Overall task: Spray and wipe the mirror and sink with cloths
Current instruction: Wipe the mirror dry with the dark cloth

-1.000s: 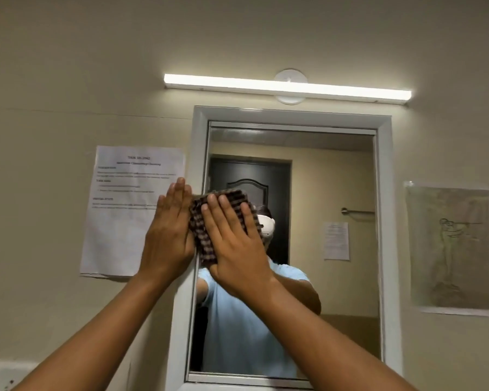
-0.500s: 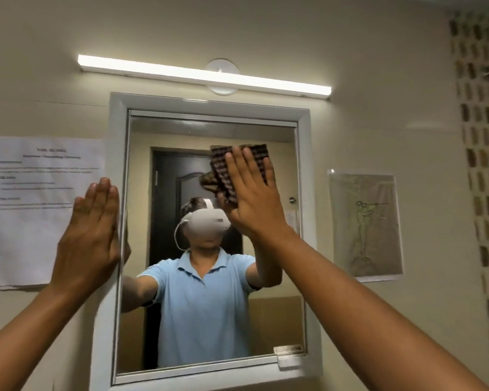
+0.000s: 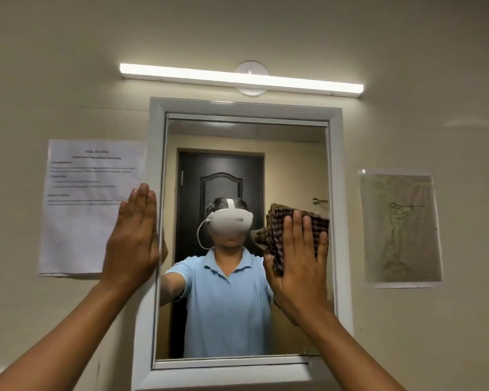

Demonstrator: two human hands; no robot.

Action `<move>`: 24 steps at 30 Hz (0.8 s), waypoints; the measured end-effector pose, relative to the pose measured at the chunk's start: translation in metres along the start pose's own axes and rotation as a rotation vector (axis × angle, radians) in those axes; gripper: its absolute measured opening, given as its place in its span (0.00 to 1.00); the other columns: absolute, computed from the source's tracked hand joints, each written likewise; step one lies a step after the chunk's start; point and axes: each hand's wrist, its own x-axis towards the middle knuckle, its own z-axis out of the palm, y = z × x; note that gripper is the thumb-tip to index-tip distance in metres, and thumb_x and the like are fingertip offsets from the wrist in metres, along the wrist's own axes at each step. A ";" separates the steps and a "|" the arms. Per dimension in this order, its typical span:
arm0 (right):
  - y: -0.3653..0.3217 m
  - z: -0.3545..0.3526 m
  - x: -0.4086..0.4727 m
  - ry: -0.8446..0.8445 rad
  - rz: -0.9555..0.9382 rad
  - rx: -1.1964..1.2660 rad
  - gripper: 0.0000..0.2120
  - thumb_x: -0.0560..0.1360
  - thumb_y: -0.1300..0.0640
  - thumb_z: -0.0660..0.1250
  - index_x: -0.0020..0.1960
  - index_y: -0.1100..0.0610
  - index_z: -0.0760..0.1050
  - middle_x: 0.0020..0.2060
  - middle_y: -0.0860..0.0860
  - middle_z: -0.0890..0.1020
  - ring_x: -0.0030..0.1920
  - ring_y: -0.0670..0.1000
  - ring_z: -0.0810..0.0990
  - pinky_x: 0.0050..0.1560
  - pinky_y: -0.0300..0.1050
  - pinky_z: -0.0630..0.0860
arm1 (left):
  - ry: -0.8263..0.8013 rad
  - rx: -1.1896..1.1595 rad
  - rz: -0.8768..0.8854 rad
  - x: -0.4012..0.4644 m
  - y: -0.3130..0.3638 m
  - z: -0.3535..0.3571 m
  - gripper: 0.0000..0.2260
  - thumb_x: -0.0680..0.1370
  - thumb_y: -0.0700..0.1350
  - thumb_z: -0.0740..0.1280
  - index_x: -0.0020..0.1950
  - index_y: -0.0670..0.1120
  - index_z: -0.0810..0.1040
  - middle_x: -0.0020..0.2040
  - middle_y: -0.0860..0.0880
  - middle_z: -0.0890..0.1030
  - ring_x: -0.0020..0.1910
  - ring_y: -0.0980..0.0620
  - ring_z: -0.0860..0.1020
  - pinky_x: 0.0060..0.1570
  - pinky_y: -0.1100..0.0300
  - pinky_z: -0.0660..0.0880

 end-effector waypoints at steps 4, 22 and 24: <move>-0.033 -0.008 0.016 -0.043 -0.035 0.002 0.36 0.80 0.42 0.53 0.81 0.58 0.46 0.81 0.56 0.47 0.81 0.56 0.45 0.78 0.62 0.45 | 0.008 0.002 0.004 -0.002 0.001 0.000 0.32 0.76 0.39 0.54 0.80 0.39 0.50 0.80 0.40 0.53 0.80 0.45 0.50 0.78 0.48 0.51; -0.179 0.021 0.017 -0.054 -0.448 0.127 0.36 0.78 0.46 0.53 0.81 0.59 0.48 0.81 0.55 0.48 0.81 0.55 0.45 0.78 0.59 0.40 | -0.042 -0.112 0.008 -0.041 -0.022 -0.001 0.28 0.80 0.42 0.52 0.80 0.40 0.51 0.81 0.41 0.52 0.80 0.45 0.51 0.77 0.42 0.54; -0.172 0.024 -0.005 -0.090 -0.519 0.123 0.36 0.78 0.45 0.54 0.81 0.58 0.47 0.81 0.55 0.48 0.81 0.54 0.45 0.78 0.59 0.41 | -0.056 -0.088 0.006 -0.045 -0.025 -0.002 0.29 0.80 0.43 0.52 0.80 0.40 0.50 0.81 0.41 0.51 0.80 0.45 0.50 0.78 0.42 0.53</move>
